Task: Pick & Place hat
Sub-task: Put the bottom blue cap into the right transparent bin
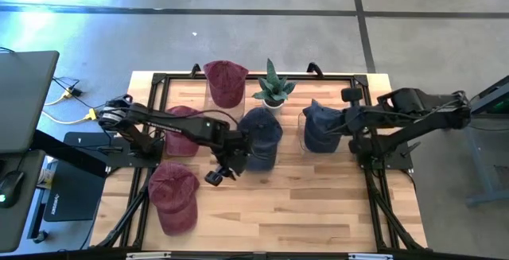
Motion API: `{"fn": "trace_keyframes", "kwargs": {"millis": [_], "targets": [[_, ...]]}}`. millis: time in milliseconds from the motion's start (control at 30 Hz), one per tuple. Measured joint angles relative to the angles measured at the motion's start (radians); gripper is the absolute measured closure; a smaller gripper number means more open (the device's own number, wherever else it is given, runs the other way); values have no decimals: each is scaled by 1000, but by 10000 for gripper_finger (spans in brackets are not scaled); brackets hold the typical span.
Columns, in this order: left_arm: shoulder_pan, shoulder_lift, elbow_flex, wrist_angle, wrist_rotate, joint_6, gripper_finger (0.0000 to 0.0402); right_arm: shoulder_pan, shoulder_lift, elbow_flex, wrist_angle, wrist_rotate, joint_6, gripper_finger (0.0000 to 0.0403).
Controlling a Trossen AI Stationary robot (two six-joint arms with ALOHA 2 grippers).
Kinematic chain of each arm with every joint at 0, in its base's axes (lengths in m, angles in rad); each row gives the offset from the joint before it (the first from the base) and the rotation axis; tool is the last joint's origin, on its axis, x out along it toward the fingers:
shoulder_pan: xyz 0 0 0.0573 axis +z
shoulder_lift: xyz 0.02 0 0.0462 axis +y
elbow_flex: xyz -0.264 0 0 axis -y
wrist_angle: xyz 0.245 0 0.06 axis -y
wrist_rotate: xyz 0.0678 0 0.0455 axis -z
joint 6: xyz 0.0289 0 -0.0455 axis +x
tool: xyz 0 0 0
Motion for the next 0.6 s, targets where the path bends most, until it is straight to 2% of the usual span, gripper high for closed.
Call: {"fn": "trace_keyframes", "kwargs": {"millis": [133, 300, 367, 600], "targets": [[1, -15, -116, 218, -9, -11, 313, -23, 4, -17, -3, -14, -10, 397], [-7, -11, -189, 351, -12, -31, 313, -24, 5, -113, 28, -73, -30, 395], [-10, -13, -192, 367, -13, -31, 313, -23, 5, -157, 36, -116, -30, 397], [-14, -11, -194, 362, -18, -30, 313, -20, 1, -283, 142, -120, -41, 391]]}}
